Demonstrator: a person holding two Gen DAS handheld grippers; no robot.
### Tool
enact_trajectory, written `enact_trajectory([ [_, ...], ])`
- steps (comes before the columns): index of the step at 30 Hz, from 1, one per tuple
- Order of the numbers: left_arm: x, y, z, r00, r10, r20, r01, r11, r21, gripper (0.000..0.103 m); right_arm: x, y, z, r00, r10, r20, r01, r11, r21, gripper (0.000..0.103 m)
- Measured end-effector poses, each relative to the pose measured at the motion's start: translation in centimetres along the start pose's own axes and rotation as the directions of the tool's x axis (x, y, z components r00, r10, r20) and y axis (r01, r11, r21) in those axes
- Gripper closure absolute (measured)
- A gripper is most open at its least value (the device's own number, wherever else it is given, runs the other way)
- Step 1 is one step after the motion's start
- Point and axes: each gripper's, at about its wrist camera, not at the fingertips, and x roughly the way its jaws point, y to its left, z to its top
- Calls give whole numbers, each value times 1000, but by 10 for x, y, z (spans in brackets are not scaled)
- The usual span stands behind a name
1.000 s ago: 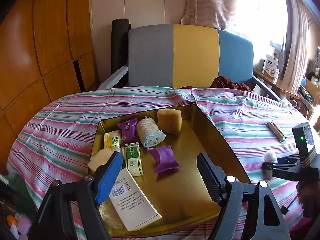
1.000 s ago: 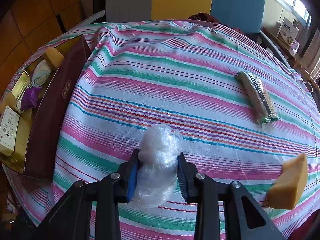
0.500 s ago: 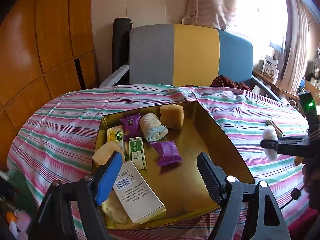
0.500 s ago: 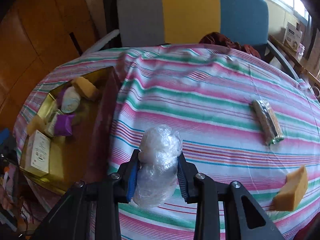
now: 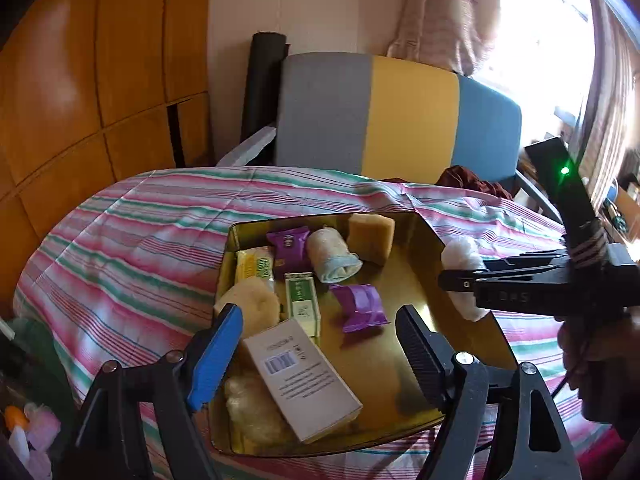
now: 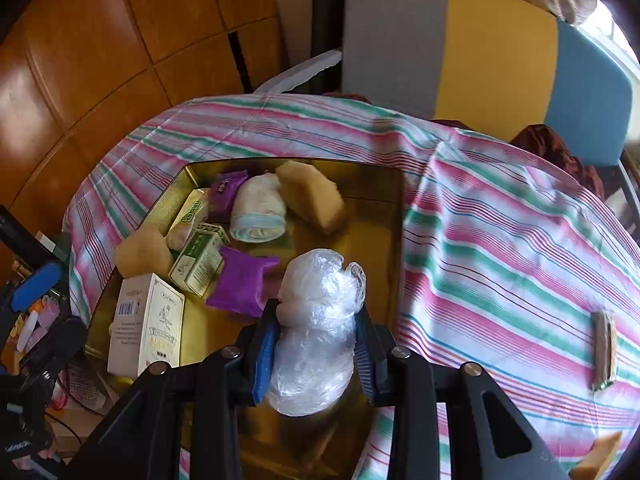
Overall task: Organize objects
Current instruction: 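Carry the plastic bundle into the gold tray and open the right tool, then move the right tool back to the cloth and grasp the second yellow sponge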
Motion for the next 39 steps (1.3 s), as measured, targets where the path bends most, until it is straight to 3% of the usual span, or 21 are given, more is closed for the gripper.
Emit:
enact_trajectory([
  [11, 7, 32, -8, 999, 34, -35, -36, 997, -74, 23, 84, 17, 27, 986, -63, -152, 55, 997, -57, 67],
  [14, 8, 34, -9, 998, 41, -38, -44, 996, -74, 23, 90, 19, 25, 986, -69, -153, 60, 996, -61, 65],
  [17, 9, 35, -9, 998, 46, -39, -49, 996, -78, 23, 80, 19, 23, 991, -58, -120, 52, 997, -51, 57],
  [30, 0, 22, -7, 999, 39, -21, -40, 998, -48, 22, 0, 5, 0, 998, -9, 54, 8, 999, 32, 57],
  [39, -6, 1, -2, 1000, 18, -7, -18, 1000, 2, 22, -52, -57, -45, 992, -91, 82, 77, 984, 158, 57],
])
